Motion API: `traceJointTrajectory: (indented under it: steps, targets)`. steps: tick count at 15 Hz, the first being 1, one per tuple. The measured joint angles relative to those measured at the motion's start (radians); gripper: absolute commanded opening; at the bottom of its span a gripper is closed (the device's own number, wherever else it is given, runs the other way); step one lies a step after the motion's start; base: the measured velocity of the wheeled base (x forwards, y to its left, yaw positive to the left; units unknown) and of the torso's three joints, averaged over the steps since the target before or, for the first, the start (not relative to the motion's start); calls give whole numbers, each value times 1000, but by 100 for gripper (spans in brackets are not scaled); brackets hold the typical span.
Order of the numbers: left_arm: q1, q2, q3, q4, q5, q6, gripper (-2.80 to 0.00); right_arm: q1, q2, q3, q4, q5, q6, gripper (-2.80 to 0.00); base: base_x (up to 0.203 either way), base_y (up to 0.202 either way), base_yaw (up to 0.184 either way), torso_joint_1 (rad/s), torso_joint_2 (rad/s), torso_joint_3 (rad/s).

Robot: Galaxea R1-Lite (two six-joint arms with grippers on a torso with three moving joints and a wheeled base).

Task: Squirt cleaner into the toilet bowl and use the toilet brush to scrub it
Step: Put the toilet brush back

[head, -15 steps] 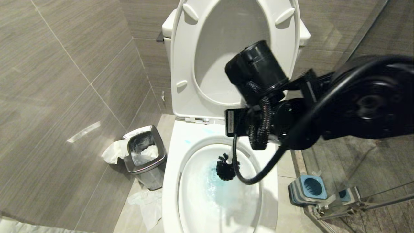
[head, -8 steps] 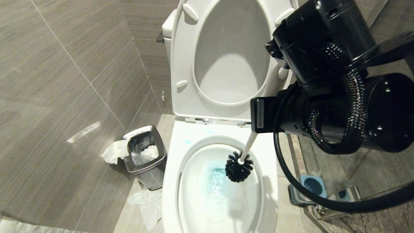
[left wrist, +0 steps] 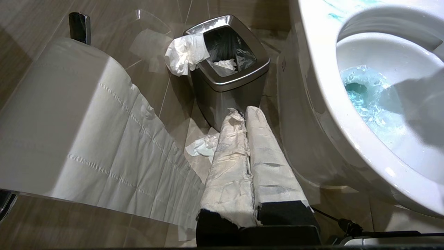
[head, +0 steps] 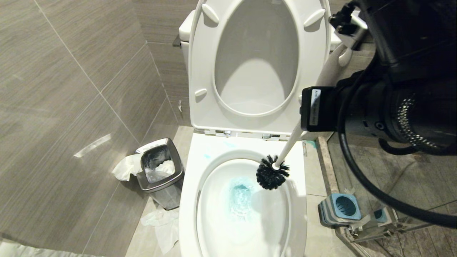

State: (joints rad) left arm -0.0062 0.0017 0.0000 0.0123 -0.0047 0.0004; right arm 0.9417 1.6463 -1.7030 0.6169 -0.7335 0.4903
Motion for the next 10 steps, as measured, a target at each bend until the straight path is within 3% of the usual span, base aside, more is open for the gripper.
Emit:
traceJointTrajectory:
  steps: [2, 5, 10]
  targets:
    - [0, 0, 0, 0, 0, 0, -280, -37, -29, 0, 14, -7, -19, -280, 0, 0, 0, 0, 0, 0]
    - [0, 0, 0, 0, 0, 0, -280, -164, -65, 8, 17, 6, -58, -280, 0, 0, 0, 0, 0, 0]
    - [0, 0, 0, 0, 0, 0, -280, -459, -100, 21, 6, 153, -111, -280, 0, 0, 0, 0, 0, 0]
